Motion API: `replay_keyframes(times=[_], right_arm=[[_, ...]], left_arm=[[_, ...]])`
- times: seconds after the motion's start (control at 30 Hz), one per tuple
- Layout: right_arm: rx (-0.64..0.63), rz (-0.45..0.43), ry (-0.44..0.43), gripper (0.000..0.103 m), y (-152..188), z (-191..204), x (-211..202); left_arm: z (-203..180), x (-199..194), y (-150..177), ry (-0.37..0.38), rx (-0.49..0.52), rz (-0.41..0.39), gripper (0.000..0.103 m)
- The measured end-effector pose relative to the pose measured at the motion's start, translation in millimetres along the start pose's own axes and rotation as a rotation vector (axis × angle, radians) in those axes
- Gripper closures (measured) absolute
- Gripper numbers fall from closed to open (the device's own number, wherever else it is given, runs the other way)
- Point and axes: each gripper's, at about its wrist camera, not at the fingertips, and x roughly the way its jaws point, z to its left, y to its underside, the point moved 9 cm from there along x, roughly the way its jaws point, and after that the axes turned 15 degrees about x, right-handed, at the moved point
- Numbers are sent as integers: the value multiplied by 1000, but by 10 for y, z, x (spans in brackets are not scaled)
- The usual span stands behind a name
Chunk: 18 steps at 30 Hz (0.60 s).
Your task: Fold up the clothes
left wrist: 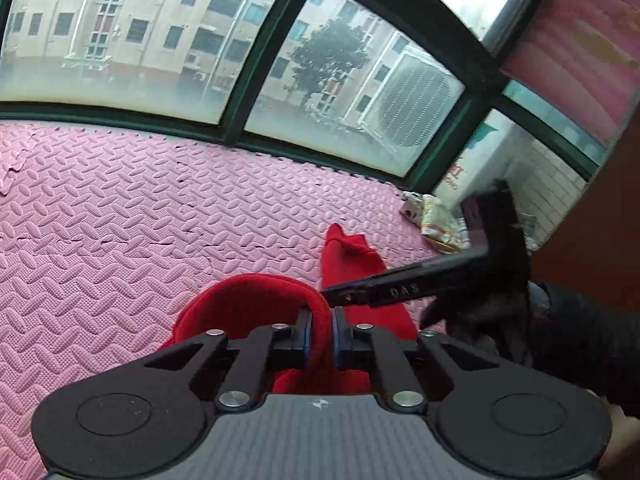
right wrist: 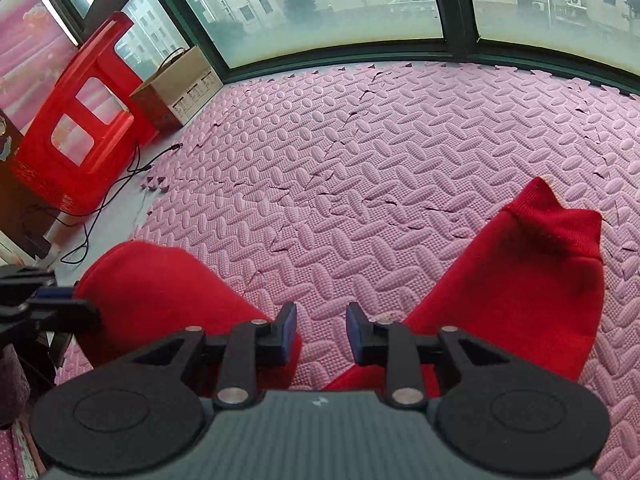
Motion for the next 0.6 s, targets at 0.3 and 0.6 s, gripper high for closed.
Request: replay_keyframes(times=[0.3, 0.6], right_arm=[[-37, 83, -55, 73, 146, 289, 246], [-68, 225, -153, 69, 282, 717, 418]], left_arm=[[-337, -160, 1017, 69, -40, 215, 93], [-369, -131, 1340, 76, -53, 276, 96]])
